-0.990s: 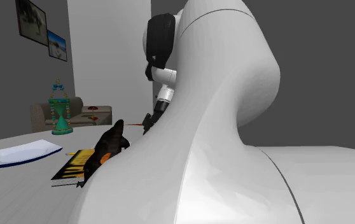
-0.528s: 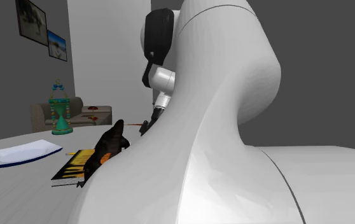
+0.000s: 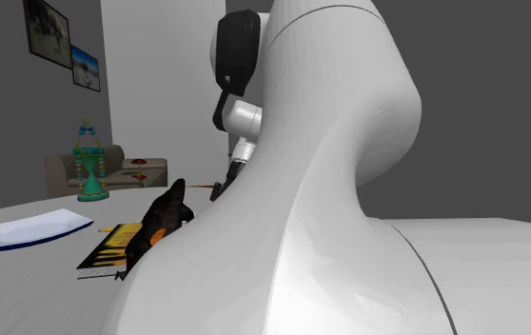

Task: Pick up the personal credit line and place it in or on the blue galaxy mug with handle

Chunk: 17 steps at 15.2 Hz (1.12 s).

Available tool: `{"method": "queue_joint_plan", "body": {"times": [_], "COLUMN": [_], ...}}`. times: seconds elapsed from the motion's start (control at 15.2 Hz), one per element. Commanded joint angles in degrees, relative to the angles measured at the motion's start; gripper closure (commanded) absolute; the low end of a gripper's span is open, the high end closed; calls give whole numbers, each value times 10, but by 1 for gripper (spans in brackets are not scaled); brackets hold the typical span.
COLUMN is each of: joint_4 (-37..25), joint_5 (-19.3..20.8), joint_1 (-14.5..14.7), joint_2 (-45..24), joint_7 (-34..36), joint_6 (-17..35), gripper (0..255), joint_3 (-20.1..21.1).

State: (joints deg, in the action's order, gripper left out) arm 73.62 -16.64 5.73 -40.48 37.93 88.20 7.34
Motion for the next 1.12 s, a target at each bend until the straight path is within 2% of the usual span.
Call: {"method": "queue_joint_plan", "body": {"times": [0.0,0.53,1.06], "joint_4": [1,2,-30], "joint_5": [-1,-1,-3], "joint_1": [1,1,-1], "joint_2": [-2,-2,16], "joint_7": [0,0,15], "joint_6": [3,3,-44], "gripper": [255,255,255], "joint_3": [1,1,3]}}
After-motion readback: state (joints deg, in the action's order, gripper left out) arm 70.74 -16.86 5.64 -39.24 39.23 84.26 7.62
